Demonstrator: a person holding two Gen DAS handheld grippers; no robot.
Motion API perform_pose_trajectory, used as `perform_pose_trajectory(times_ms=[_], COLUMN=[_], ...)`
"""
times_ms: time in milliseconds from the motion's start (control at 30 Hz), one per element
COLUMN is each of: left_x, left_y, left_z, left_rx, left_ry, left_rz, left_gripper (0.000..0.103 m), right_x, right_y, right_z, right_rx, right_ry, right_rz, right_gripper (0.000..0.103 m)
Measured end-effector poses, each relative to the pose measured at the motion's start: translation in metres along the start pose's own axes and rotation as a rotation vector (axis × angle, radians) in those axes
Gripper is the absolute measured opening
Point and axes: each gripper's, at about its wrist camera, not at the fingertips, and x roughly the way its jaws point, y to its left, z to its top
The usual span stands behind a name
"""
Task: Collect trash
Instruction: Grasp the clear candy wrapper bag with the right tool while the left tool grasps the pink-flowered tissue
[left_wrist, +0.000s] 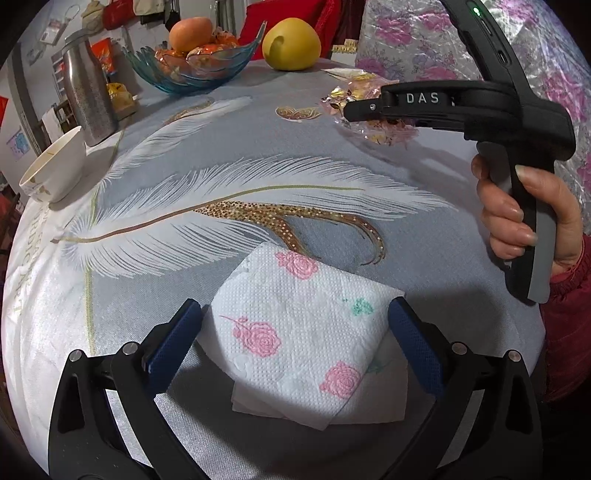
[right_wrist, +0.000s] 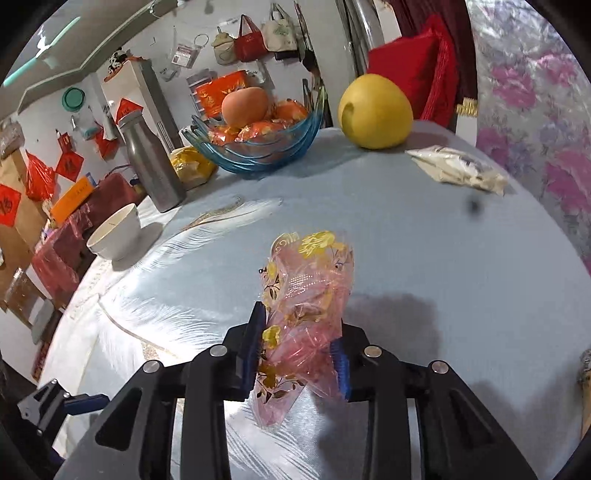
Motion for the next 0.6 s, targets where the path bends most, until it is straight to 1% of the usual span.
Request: perform_pose_trajectory(times_ms=[133, 300, 400, 467, 600], left_x=[0.001, -0.003, -0.007, -0.010, -0.014], left_y=[-0.004, -0.007, -0.012, -0.016, -0.023], left_z=[0.002, 0.000, -0.003, -0.006, -0.008], left_rx=[0.009, -0.011, -0.013, -0.017, -0.015], left_ry=[0.010, 0.011, 0.002, -0.007, -0.021], left_rz=[0.021, 0.050, 0.063, 0.062, 0.057], left_gripper=[0.096, 0.096, 0.090, 0.082, 0.072], right_x=[0.002, 0.005, 0.006, 0.006, 0.006], right_y=[0.004, -0.001, -0.004, -0.004, -0.003], right_z=[-0.002, -0.002, -0.002, -0.001, -0.002], right_rx=[-0.023, -0.005, 0.009, 0.013, 0.007], right_ry=[0.007, 0.027, 0.033, 0.030, 0.031], right_rz=[-0.012, -0.010, -0.004, -0.001, -0.002], right_gripper=[0.036, 0.036, 0.036, 0.036, 0.036])
